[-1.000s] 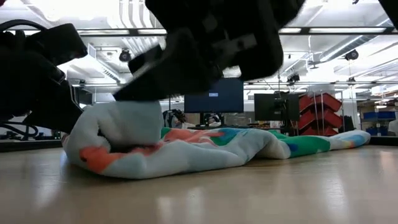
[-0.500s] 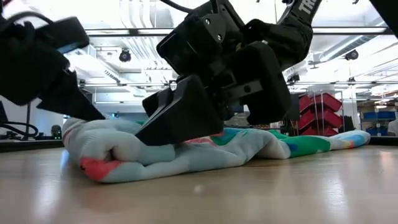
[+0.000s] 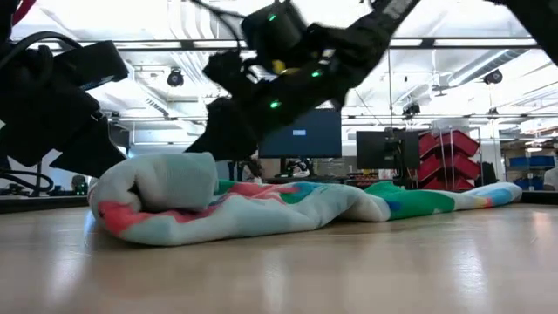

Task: Roll towel
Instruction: Roll the multi-color dinosaur print towel

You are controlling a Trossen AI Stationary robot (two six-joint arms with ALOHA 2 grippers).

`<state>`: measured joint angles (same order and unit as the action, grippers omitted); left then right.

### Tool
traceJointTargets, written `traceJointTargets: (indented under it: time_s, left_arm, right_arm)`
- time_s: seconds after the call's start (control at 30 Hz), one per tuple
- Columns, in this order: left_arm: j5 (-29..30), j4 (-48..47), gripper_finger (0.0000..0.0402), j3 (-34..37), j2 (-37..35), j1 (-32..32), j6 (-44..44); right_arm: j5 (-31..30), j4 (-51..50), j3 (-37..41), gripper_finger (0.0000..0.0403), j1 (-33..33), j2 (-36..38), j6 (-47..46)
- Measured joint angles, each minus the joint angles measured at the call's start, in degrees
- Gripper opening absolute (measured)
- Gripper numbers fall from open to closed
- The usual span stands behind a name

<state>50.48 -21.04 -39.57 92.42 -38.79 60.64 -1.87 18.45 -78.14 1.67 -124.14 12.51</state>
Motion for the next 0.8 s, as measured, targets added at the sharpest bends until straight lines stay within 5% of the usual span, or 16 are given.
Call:
traceJointTargets:
  time_s: [0.23, 0.8]
  left_arm:
    - [-0.6, 1.1, 0.0119, 0.0, 0.7, 0.0, -1.2]
    - [-4.8, 7.8, 0.0119, 0.0, 1.3, -0.3, -10.2]
  right_arm:
    - [5.1, -1.8, -3.0, 0.0, -1.1, -1.1, -1.0]
    - [13.8, -7.2, 0.6, 0.0, 11.7, 2.3, 3.5]
